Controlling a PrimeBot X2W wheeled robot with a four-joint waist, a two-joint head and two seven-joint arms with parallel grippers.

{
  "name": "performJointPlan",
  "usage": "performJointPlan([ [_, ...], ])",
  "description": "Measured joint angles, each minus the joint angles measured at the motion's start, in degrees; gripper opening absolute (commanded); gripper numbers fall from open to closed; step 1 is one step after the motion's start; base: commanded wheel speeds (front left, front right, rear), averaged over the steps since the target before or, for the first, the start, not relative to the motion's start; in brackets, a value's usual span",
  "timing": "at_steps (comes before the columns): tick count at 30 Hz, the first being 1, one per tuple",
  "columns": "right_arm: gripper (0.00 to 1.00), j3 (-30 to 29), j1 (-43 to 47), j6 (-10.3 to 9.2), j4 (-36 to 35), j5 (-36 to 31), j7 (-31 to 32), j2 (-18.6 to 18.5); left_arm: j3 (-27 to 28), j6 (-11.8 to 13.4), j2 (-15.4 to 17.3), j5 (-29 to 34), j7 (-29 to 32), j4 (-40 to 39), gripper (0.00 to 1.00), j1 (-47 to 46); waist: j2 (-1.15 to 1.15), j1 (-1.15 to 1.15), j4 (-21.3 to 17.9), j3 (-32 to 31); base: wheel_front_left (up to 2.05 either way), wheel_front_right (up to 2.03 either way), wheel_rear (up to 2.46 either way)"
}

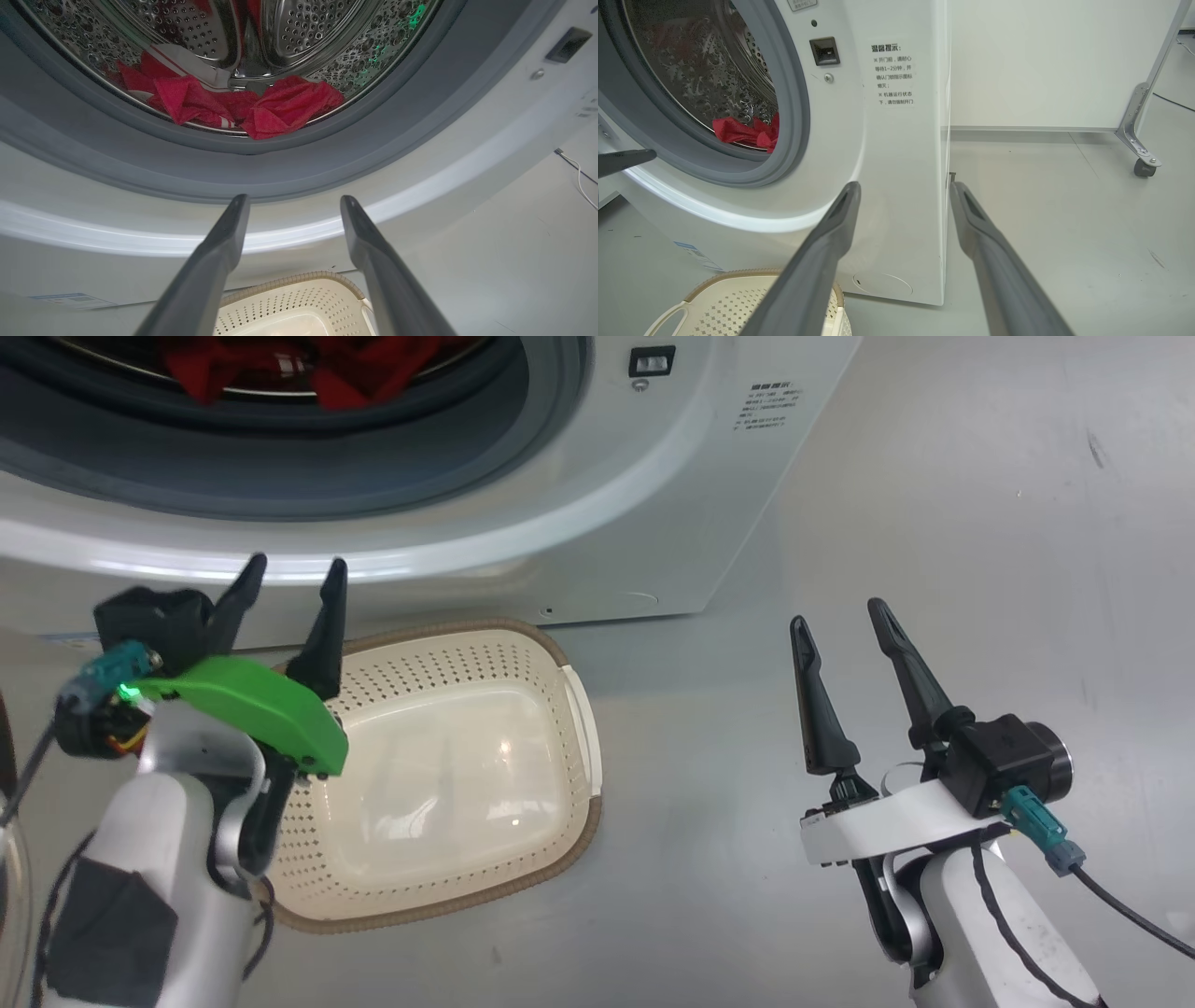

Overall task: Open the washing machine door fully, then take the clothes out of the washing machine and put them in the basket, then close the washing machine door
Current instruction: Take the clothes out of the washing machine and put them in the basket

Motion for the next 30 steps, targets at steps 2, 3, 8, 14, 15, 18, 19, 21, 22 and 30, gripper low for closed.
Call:
performJointPlan([
  [2,1.00,0.6,-1.2,-0.09,-0.5,0.4,0.0,0.0,0.5,-0.3,0.9,0.0,0.9,0.2,1.00,-3.1,0.00,0.00,-0.5,1.6,0.00,0.00,0.00],
  [3,1.00,0.9,-1.8,-0.36,-0.8,0.7,0.0,0.0,0.7,-0.4,1.4,0.0,1.2,0.2,1.00,-4.5,0.00,0.00,-0.8,2.4,0.00,0.00,0.00],
  [8,1.00,1.7,-4.5,-0.82,-1.8,2.4,0.0,-0.1,1.8,-0.7,3.9,0.3,2.4,0.2,1.00,-12.1,0.00,0.00,-2.4,6.2,0.00,0.00,0.00],
  [14,1.00,3.2,-6.4,-1.53,-2.0,3.7,0.0,-0.1,3.3,-1.1,6.2,1.2,2.3,0.6,1.00,-20.4,0.00,0.00,-5.0,10.1,0.00,0.00,0.00],
  [15,1.00,3.5,-6.7,-1.53,-2.0,3.9,0.0,-0.1,3.5,-1.1,6.4,1.2,2.3,1.0,1.00,-21.6,0.00,0.01,-5.5,10.6,0.00,0.00,0.00],
  [18,1.00,4.4,-7.6,-1.62,-2.0,4.9,0.0,-0.1,3.7,-1.2,6.6,1.2,2.5,2.6,1.00,-24.5,0.00,0.00,-6.9,12.0,0.00,0.00,0.00],
  [19,1.00,4.7,-7.9,-1.77,-2.0,5.2,0.0,-0.1,3.8,-1.2,6.7,1.2,3.0,3.3,1.00,-25.3,0.00,0.00,-7.4,12.4,0.00,0.00,0.00],
  [21,1.00,5.2,-8.3,-1.81,-2.0,5.7,0.0,-0.1,4.2,-1.2,6.8,1.1,3.5,4.5,1.00,-26.9,0.00,0.01,-8.4,13.1,0.00,0.00,0.00],
  [22,1.00,5.3,-8.5,-2.01,-2.1,5.9,0.0,-0.1,4.4,-1.2,7.0,1.1,3.9,5.0,1.00,-27.8,0.00,0.01,-8.8,13.4,0.00,0.00,0.00],
  [30,1.00,6.4,-9.7,-2.50,-2.4,6.9,0.0,-0.1,4.9,-1.2,8.9,0.5,7.5,9.7,1.00,-34.6,0.00,0.01,-11.9,16.0,0.00,0.00,0.00],
])
